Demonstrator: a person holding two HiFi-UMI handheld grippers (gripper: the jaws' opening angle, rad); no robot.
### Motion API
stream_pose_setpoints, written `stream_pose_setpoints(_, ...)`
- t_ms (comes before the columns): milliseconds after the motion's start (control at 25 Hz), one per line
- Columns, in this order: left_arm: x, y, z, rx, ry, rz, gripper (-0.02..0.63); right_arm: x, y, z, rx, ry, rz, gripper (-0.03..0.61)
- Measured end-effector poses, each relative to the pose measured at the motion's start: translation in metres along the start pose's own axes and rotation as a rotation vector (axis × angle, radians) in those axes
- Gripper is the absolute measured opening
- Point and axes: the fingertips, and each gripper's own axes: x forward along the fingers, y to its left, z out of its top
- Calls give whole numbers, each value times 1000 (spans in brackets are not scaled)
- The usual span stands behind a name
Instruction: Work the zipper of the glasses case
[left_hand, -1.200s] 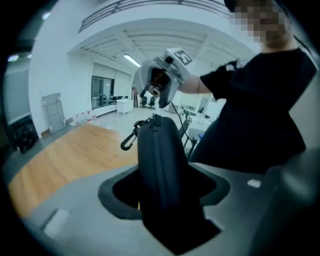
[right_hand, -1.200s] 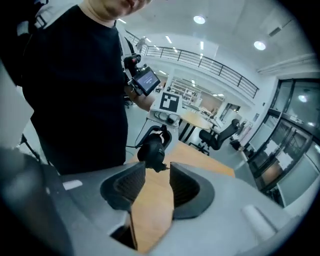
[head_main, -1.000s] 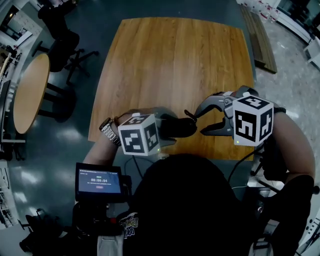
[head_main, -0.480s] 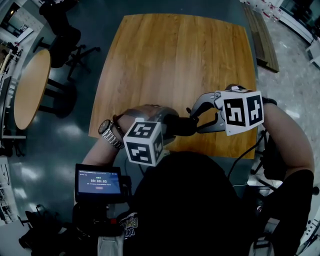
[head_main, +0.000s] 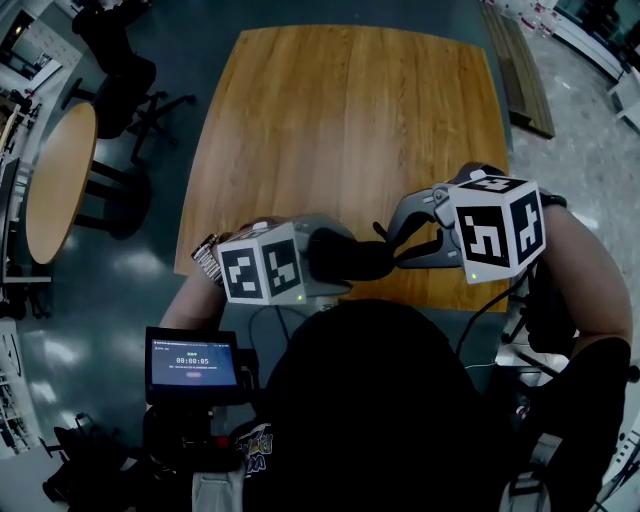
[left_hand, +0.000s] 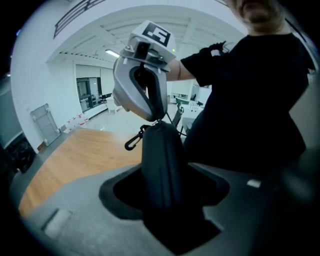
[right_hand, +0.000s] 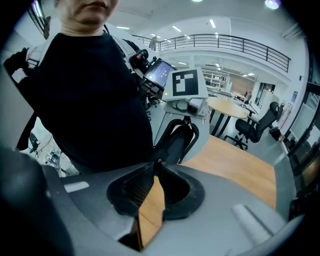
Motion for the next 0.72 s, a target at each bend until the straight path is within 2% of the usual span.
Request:
stream_pose_setpoints(40,-3,-2,3,-14,-28,-15,267,-5,-1,0,-12,15,-11,34)
stream_pose_setpoints(120,-8,-5,10,-35,-78,-42,267,-11,-2,-1,-48,51,-33,35)
stream_pose_setpoints(240,-14,-9,17,-70,-132,-80,267,-12,3,8,-118,78,-43,97)
stream_pose_setpoints(280,-15,-11,18,-84,-137,-94,267,-12,3,10,-155,94,-64,92)
stream_pose_setpoints(360,-16,-15,17,-109,-141,-120,265,-11,0,12,-245,147,-120,87)
stream_pose_setpoints(440,-17,-20,19,-122,-142,-147,265,-9,-1,10,-335,225,-157,44)
stream_pose_setpoints(520,-15,-24,18,-109,-124,-158,265,-5,1,10,-400,284,-156,54)
stream_pose_setpoints(720,-11,-33,16,-127,-81,-219,265,0,5,14,-472,329,-131,66)
